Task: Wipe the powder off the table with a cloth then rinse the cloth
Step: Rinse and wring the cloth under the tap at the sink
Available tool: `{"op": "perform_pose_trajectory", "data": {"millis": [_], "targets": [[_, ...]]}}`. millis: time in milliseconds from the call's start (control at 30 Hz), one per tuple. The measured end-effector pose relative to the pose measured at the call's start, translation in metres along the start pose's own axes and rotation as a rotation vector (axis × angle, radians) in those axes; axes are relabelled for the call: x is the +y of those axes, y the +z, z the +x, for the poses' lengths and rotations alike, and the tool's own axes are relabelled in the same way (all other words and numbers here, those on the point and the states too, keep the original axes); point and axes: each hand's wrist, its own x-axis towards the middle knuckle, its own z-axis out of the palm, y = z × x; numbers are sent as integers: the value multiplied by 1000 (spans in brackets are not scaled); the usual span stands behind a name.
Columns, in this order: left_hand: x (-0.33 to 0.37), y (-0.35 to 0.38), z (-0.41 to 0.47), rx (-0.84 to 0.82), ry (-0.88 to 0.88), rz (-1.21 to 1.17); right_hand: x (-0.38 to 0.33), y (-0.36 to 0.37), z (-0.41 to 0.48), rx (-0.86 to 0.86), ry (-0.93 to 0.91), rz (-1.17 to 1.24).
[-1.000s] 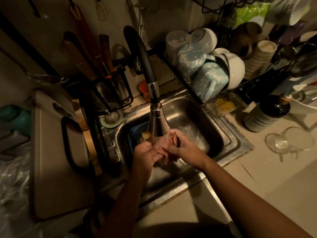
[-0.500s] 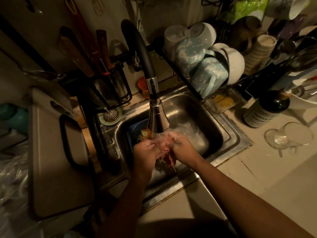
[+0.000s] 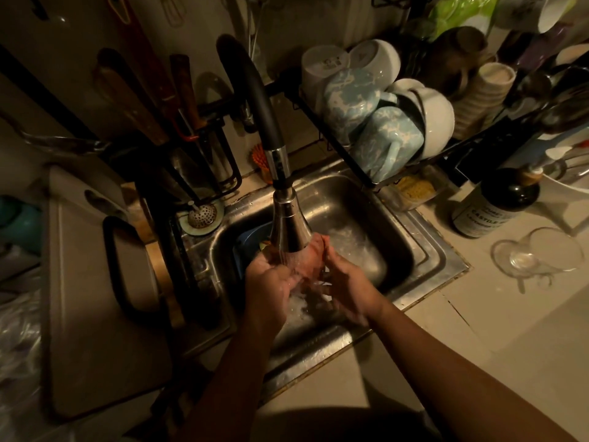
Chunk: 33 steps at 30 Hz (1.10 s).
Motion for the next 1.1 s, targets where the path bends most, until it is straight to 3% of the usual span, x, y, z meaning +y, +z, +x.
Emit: {"op": "perform_pose_trajectory", "data": {"millis": [133, 233, 333, 500, 800, 933, 1033, 1100], "targets": [[2, -6, -4, 18, 61, 203, 1, -1, 7, 59, 10, -11], [0, -15, -3, 109, 180, 516, 1, 0, 14, 28, -7, -70], [-6, -26, 4, 93, 296, 790, 3, 2, 16, -1, -54, -111], [-9, -19, 3, 1, 262, 668, 6, 8, 19, -41, -175, -181], [-24, -12, 5, 86, 257, 627, 5, 10, 25, -38, -263, -337], [-21, -11, 9, 80, 184, 367, -2, 11, 22, -18, -306, -460], [-19, -11, 18, 89, 104, 315, 5, 4, 26, 10, -275, -649], [-18, -10, 22, 133, 80, 351, 11, 0, 27, -6, -227, -642]]}}
